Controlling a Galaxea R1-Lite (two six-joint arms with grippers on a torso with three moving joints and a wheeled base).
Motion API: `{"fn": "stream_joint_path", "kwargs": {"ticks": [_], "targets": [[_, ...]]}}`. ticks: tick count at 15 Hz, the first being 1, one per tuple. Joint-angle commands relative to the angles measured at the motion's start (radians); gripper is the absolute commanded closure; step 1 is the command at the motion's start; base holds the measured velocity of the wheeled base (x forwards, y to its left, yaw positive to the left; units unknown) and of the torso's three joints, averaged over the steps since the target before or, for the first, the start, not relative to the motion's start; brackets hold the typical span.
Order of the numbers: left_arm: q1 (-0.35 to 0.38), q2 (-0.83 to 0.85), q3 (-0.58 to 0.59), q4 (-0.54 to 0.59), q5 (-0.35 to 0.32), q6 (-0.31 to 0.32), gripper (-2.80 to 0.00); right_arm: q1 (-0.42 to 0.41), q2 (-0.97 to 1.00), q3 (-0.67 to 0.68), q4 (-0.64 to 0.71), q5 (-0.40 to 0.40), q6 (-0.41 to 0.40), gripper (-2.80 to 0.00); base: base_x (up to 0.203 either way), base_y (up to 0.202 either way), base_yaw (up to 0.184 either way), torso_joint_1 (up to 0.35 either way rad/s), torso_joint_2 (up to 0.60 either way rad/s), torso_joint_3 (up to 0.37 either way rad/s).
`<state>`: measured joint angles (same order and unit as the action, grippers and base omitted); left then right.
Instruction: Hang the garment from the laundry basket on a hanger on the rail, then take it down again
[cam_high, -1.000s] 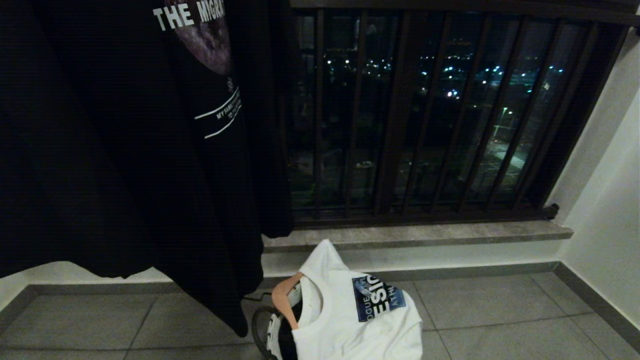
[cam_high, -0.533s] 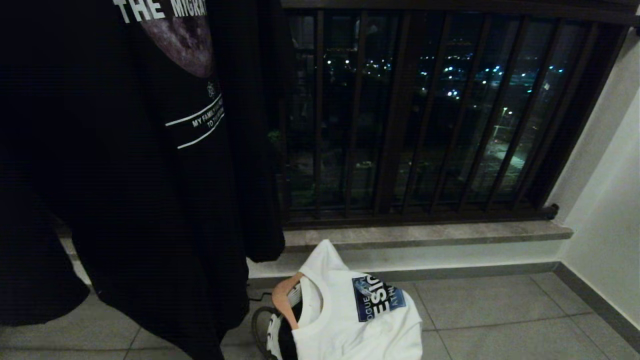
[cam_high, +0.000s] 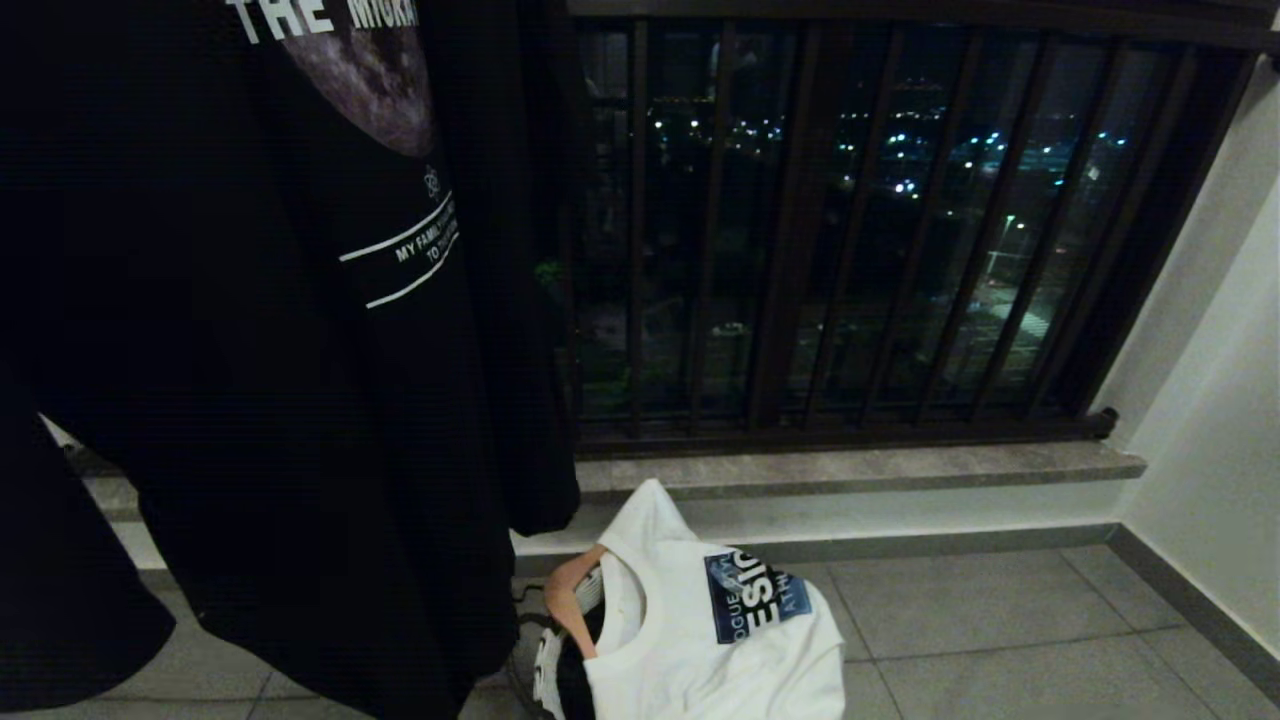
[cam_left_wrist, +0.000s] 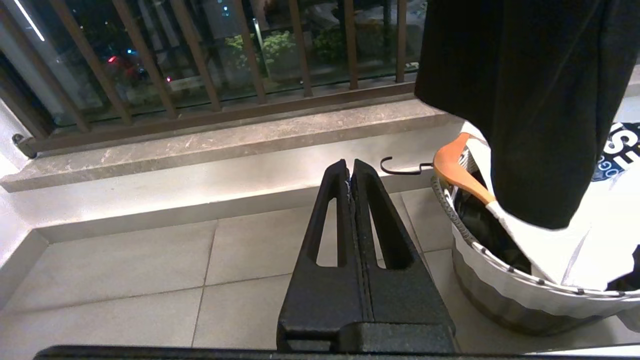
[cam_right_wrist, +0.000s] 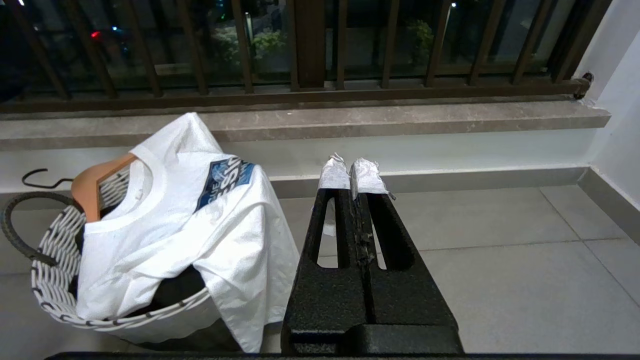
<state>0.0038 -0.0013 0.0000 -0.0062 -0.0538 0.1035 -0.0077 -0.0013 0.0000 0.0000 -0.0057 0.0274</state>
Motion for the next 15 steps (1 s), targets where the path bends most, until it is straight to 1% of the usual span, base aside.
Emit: {"fn": "stream_joint_path", "kwargs": {"ticks": [1, 3, 5, 15], "targets": [[0.001, 0.0, 0.003, 0.001, 0.002, -0.019, 0.0, 0.0, 0.0, 0.0, 0.0, 0.0, 0.0, 0.0, 0.0, 0.0, 0.0, 0.0, 0.0, 0.0], [0.001, 0.0, 0.003, -0.001, 0.015, -0.049, 0.0, 0.0, 0.0, 0.0, 0.0, 0.0, 0.0, 0.0, 0.0, 0.0, 0.0, 0.003, 0.0, -0.146], [0.001, 0.0, 0.003, -0.001, 0.022, -0.059, 0.0, 0.0, 0.0, 0.0, 0.0, 0.0, 0.0, 0.0, 0.0, 0.0, 0.0, 0.002, 0.0, -0.185], [0.001, 0.0, 0.003, -0.001, 0.023, -0.057, 0.0, 0.0, 0.0, 0.0, 0.0, 0.0, 0.0, 0.0, 0.0, 0.0, 0.0, 0.002, 0.0, -0.198]]}}
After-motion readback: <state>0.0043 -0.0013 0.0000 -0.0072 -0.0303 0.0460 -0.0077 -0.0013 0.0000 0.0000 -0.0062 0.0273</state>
